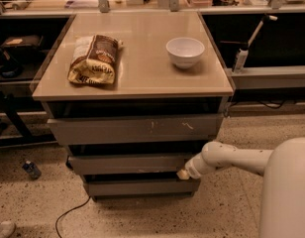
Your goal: Close middle drawer
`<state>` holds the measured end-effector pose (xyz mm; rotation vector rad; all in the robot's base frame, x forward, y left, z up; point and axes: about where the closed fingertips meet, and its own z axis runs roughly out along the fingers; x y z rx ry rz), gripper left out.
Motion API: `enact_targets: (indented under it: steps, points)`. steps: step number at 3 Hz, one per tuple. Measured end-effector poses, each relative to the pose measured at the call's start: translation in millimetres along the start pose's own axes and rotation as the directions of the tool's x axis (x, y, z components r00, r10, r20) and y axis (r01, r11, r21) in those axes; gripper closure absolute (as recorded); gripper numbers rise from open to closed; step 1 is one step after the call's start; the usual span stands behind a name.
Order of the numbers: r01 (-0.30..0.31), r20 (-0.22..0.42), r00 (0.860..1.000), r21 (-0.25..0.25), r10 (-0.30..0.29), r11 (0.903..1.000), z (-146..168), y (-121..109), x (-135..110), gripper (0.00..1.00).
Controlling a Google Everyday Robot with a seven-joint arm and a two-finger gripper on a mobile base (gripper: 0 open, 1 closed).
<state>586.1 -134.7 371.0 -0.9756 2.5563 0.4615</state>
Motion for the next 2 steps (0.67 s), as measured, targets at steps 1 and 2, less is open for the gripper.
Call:
enact_targets:
  steps: [1, 2]
  points:
    - [-0.119, -0.046, 0.992, 0.02, 0.12, 0.9927, -27, 7, 49, 1.0]
    - [-0.259, -0.068, 0.963, 0.048, 0.262, 0.9647, -51, 32, 110, 1.0]
